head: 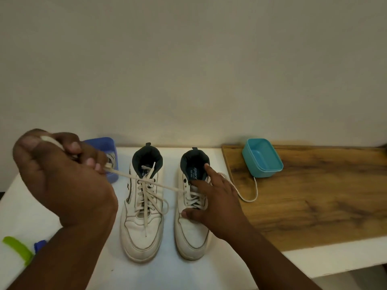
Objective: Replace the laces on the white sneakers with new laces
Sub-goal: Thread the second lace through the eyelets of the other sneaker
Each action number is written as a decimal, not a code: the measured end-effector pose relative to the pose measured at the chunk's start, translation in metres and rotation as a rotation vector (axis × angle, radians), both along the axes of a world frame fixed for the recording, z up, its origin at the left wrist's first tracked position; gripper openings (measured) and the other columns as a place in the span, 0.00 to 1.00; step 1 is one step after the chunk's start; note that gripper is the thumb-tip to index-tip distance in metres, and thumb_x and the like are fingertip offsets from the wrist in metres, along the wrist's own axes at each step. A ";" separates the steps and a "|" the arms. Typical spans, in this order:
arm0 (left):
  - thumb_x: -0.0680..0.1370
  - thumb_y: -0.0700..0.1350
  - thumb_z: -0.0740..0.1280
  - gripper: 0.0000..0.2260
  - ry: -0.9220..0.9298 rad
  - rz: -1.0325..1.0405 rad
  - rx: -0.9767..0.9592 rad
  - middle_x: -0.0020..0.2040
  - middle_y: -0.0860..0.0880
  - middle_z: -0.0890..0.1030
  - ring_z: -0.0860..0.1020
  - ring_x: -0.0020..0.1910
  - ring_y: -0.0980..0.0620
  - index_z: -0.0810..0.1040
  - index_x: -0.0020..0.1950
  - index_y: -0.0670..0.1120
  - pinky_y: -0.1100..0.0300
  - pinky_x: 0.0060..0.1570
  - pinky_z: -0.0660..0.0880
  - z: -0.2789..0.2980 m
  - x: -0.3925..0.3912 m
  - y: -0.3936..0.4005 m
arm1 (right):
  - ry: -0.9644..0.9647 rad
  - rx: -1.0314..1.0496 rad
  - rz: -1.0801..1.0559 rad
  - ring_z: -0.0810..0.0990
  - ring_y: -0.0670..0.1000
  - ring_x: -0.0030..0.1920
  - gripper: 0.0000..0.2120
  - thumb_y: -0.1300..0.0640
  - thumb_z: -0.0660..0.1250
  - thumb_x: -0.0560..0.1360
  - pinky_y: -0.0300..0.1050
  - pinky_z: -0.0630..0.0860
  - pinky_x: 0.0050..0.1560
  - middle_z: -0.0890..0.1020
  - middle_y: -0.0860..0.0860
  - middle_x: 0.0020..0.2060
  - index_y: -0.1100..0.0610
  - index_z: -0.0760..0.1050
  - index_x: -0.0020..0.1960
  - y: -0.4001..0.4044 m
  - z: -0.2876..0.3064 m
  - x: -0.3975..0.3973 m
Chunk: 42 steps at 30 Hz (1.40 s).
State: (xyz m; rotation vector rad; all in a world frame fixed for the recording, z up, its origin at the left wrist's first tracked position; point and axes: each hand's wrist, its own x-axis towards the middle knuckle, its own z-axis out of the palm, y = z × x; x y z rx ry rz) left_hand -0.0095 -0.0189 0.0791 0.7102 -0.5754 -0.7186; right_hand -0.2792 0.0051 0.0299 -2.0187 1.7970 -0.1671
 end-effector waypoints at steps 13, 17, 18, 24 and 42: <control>0.85 0.45 0.58 0.10 -0.704 -0.172 0.402 0.34 0.50 0.77 0.74 0.30 0.52 0.75 0.46 0.52 0.58 0.29 0.74 0.009 -0.057 0.029 | -0.470 0.029 -0.314 0.69 0.50 0.71 0.43 0.29 0.69 0.71 0.56 0.73 0.69 0.63 0.48 0.77 0.36 0.54 0.79 0.000 0.000 -0.017; 0.84 0.46 0.59 0.09 -0.944 -0.698 0.626 0.34 0.50 0.79 0.77 0.31 0.54 0.76 0.46 0.55 0.58 0.32 0.76 -0.007 -0.073 0.044 | -0.293 0.103 -0.375 0.80 0.48 0.44 0.18 0.52 0.60 0.83 0.48 0.80 0.49 0.83 0.51 0.49 0.45 0.70 0.72 -0.006 -0.016 -0.030; 0.84 0.46 0.60 0.09 -0.929 -0.863 0.683 0.35 0.50 0.79 0.78 0.31 0.55 0.77 0.48 0.54 0.59 0.33 0.77 -0.008 -0.078 0.049 | -0.311 0.162 -0.377 0.80 0.48 0.42 0.17 0.55 0.59 0.83 0.47 0.80 0.46 0.83 0.50 0.49 0.46 0.72 0.71 -0.006 -0.020 -0.030; 0.80 0.54 0.65 0.04 -1.352 -0.975 0.633 0.44 0.63 0.81 0.79 0.42 0.65 0.79 0.52 0.60 0.67 0.43 0.76 -0.026 -0.087 0.059 | -0.587 0.198 -0.483 0.80 0.50 0.52 0.12 0.52 0.58 0.83 0.52 0.77 0.57 0.83 0.48 0.49 0.50 0.81 0.55 -0.010 -0.015 -0.021; 0.79 0.59 0.58 0.14 -0.867 -0.596 0.495 0.46 0.57 0.83 0.82 0.42 0.58 0.78 0.60 0.59 0.59 0.41 0.80 -0.040 -0.100 0.038 | -1.665 0.259 -0.442 0.82 0.54 0.63 0.21 0.53 0.64 0.79 0.55 0.75 0.66 0.83 0.55 0.63 0.54 0.71 0.70 -0.013 0.028 -0.014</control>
